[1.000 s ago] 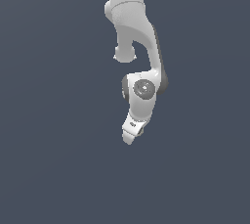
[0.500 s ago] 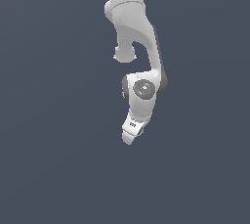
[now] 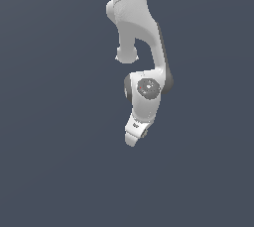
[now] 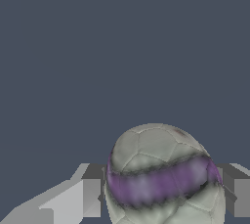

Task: Pick up the object and move it to a goal position.

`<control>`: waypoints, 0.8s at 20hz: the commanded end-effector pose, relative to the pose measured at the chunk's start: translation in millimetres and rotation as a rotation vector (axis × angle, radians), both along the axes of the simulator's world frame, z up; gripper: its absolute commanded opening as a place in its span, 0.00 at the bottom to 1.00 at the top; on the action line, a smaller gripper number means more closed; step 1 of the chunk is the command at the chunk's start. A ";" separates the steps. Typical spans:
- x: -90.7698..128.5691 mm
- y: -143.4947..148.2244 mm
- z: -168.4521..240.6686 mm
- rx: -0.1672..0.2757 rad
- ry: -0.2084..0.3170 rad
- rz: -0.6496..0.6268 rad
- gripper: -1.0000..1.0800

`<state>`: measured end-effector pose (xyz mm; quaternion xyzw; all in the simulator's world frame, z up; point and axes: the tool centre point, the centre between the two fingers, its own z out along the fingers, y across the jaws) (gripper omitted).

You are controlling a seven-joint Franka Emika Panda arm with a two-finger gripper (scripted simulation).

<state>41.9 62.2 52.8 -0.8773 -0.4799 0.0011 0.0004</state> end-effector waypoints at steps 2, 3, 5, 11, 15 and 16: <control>7.1 3.6 19.2 0.001 -0.003 0.000 0.00; 9.4 4.8 25.7 0.001 -0.003 0.000 0.00; 14.6 7.7 40.2 0.001 -0.002 0.001 0.00; 33.2 17.3 91.0 0.002 -0.002 0.001 0.00; 47.0 24.1 127.2 0.002 -0.002 0.001 0.00; 50.5 25.8 136.1 0.002 -0.002 0.001 0.00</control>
